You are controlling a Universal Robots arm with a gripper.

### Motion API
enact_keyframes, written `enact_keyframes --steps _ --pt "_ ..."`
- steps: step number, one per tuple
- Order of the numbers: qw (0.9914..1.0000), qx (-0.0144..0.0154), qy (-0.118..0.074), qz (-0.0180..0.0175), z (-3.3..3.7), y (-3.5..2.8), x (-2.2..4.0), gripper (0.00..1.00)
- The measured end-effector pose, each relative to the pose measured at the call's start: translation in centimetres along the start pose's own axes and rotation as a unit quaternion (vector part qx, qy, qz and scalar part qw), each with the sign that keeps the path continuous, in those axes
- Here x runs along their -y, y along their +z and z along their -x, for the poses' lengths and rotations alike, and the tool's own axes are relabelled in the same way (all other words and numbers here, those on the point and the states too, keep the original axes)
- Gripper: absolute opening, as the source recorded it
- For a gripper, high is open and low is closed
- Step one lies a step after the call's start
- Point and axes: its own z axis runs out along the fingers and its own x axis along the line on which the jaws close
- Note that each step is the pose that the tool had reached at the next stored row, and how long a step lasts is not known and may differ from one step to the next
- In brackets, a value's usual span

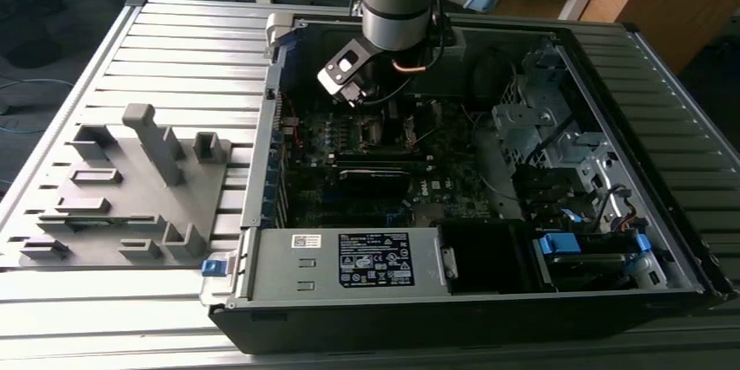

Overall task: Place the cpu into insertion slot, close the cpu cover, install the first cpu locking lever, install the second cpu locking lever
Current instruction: 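Place the cpu into insertion slot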

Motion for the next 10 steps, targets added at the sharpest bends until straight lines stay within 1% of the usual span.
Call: enact_keyframes --steps 10 --pt "1.00000 0.0000 0.000 0.0000 0.00 -0.04 0.00 0.61"
